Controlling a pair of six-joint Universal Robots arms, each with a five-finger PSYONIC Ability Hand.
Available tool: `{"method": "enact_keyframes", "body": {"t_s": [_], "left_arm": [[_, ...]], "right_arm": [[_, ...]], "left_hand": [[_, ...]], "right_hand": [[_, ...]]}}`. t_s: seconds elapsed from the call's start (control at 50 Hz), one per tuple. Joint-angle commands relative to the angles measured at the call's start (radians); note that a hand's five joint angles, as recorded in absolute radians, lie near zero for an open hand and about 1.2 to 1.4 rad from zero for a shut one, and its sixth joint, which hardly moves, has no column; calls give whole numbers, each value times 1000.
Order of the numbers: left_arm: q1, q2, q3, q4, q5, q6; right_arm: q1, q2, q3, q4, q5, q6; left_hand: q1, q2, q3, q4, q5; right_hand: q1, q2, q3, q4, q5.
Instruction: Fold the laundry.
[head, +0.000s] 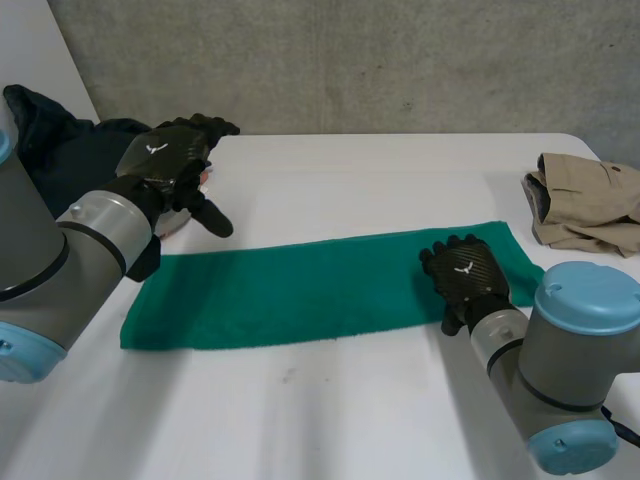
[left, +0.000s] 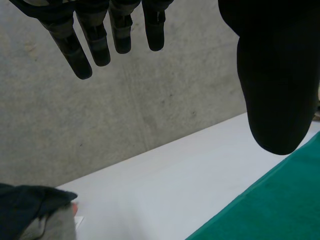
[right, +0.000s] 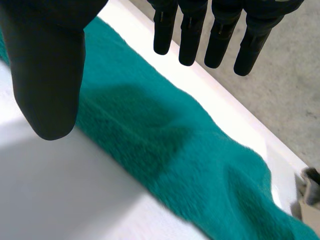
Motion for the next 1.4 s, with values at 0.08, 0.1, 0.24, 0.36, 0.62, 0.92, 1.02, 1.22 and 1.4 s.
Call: {"method": "enact_keyframes", "body": {"t_s": [0.08,0.1,0.24,0.36,0.62,0.92,1.02,1.22,1.4], "left_arm": [[31,-21,8,-21,-1,120],[29,-21,7,-21,-1,136],[23,-20,5,-21,-5,143],[25,-7,2,-19,-5,141],[25,-4,-1,-16,-2,140],[25,-6,-3,-16,-1,141],[23,-6,-9,-13,-1,144],[28,-3,-21,14,-5,141],[29,5,-23,19,-2,141]], "right_arm": [[19,-4,-14,-12,3,30],[13,-4,-20,-13,6,27],[-122,3,-108,36,6,19],[-252,22,-189,188,-67,-24],[-467,111,-332,430,-471,-65],[-503,170,-340,438,-435,-138],[-495,192,-346,398,-417,-124],[-544,85,-287,260,-322,-52],[-696,94,-336,277,-241,-327]], "left_hand": [[-49,-37,-48,-37,-45],[-49,-37,-48,-37,-45],[-49,-37,-48,-37,-45],[-49,-37,-48,-37,-45],[-49,-37,-48,-37,-45],[-49,-37,-48,-37,-45],[-49,-37,-48,-37,-45],[-49,-37,-48,-37,-45],[-49,-37,-48,-37,-45]], "right_hand": [[-14,-16,-6,-3,23],[-14,-16,-6,-3,23],[0,-1,9,12,38],[-3,-4,6,9,35],[138,137,147,150,176],[147,146,155,159,185],[658,657,666,670,696],[1025,1024,1034,1037,1063],[1025,1024,1034,1037,1063]]}}
